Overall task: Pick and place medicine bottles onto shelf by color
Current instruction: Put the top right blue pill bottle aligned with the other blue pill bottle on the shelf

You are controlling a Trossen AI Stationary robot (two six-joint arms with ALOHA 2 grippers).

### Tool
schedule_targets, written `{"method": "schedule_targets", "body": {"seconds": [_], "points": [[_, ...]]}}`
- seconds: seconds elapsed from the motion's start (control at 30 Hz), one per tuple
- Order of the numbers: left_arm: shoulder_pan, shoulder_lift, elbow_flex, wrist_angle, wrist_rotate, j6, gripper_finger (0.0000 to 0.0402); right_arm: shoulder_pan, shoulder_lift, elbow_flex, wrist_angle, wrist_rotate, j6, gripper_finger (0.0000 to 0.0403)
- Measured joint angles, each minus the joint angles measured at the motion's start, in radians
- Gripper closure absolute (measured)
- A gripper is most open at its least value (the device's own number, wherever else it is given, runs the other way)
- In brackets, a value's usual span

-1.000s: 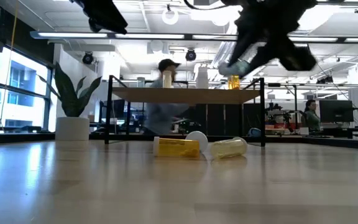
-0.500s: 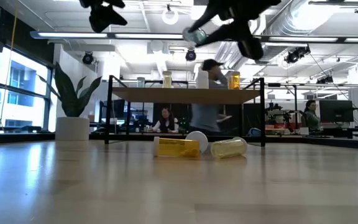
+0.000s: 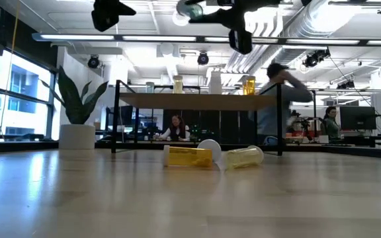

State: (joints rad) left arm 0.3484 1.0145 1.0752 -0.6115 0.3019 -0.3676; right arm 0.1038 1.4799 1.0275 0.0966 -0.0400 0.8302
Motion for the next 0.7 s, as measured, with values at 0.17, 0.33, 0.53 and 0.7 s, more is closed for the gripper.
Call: {"method": "schedule_targets", "body": {"seconds": [0.17,0.33,0.53,0.7], "points": [[-0.032,0.0,0.0,0.005,-0.002,-0.043,0.0183,-0.019,0.0,0.0,0.051,-0.09,-0.002,0.032],[-0.087,0.0,0.0,0.005,-0.002,-0.094,0.0183,-0.019,0.0,0.0,0.102,-0.136,-0.028,0.032],[-0.161,0.01,0.0,0.003,-0.002,-0.148,0.0183,-0.003,0.0,0.038,0.117,-0.137,-0.073,0.032],[-0.206,0.023,0.001,0.011,-0.049,-0.186,0.0183,0.025,0.0,0.139,-0.003,-0.133,-0.155,0.032]]}}
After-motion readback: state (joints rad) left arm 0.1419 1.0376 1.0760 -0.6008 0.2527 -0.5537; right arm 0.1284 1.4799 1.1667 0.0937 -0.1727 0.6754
